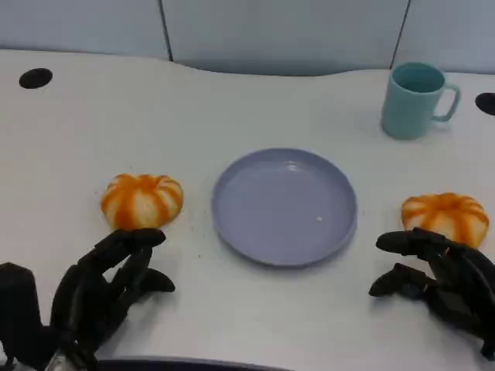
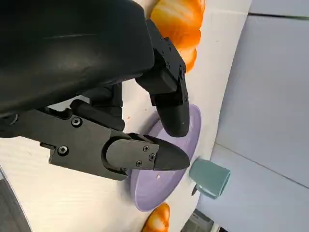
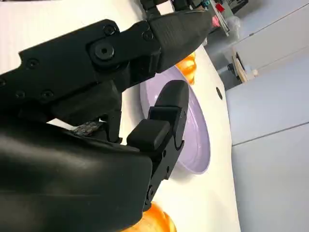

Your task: Grasp the bread from the table and place it into the plate.

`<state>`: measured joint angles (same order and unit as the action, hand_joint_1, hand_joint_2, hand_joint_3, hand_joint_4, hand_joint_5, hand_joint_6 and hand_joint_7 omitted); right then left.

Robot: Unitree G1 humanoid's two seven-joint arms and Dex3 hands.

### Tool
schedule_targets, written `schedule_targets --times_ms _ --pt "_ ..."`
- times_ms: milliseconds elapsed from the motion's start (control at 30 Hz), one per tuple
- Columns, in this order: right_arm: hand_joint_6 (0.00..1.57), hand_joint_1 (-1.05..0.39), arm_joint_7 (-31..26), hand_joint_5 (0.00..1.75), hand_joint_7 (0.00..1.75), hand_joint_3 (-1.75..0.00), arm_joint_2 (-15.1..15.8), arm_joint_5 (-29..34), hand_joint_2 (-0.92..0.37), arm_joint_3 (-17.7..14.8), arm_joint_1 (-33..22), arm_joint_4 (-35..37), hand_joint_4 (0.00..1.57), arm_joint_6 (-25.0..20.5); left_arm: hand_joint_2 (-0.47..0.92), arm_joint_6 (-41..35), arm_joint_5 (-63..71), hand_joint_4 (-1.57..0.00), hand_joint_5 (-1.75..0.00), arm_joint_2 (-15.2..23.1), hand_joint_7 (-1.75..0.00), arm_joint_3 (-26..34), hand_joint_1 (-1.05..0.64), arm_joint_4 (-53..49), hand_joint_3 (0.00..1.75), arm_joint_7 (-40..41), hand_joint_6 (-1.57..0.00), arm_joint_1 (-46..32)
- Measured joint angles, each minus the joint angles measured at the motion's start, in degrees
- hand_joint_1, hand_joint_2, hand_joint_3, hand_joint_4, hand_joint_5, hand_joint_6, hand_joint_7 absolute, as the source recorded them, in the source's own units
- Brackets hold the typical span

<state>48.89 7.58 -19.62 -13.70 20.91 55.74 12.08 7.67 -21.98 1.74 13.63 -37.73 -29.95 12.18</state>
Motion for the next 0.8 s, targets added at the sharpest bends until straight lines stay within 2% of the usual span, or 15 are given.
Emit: schedule_targets --times_ms 300,400,500,633,767,800 --pt "0.76 -0.42 0.0 1.12 0.65 -0.09 0.0 0.0 -0.92 0.1 -0.3 -0.6 0.65 -0.3 0.92 -0.1 0.0 -0.48 -1.61 0.0 -1.03 0.0 -0.61 0.1 0.24 0.0 -0.57 -0.1" --pt "0.76 -0.40 0.0 1.12 0.65 -0.09 0.0 0.0 -0.92 0.2 -0.4 -0.7 0.65 -0.4 0.92 0.0 0.2 -0.45 -1.61 0.0 -1.03 -0.1 -0.60 0.9 0.28 0.3 -0.53 -0.6" --pt "0.76 -0.40 -0.1 1.12 0.65 -0.08 -0.1 0.0 -0.92 0.2 -0.5 -0.9 0.65 -0.3 0.92 1.5 1.2 -0.37 -1.62 0.0 -1.01 -0.4 -0.59 1.4 0.24 0.5 -0.46 -1.4" --pt "0.76 -0.40 -0.1 1.10 0.64 -0.10 -0.2 0.0 -0.92 0.2 -0.5 -1.0 0.65 -0.3 0.92 5.1 2.3 -0.34 -1.45 0.4 -0.88 -1.3 -0.52 1.9 0.26 -1.0 -0.43 -1.8" --pt "0.76 -0.40 -0.4 1.10 0.63 -0.12 -0.3 0.0 -0.92 0.3 -0.7 -1.3 0.64 -0.4 0.92 9.3 5.5 -0.32 -1.29 1.6 -0.57 -2.9 -0.50 3.6 0.18 -1.1 -0.45 -2.1" --pt "0.76 -0.39 -0.4 1.10 0.63 -0.12 -0.3 0.0 -0.92 0.3 -0.7 -1.3 0.64 -0.4 0.92 10.3 6.6 -0.31 -1.28 2.1 -0.54 -3.3 -0.50 4.1 0.17 -0.8 -0.45 -2.1"
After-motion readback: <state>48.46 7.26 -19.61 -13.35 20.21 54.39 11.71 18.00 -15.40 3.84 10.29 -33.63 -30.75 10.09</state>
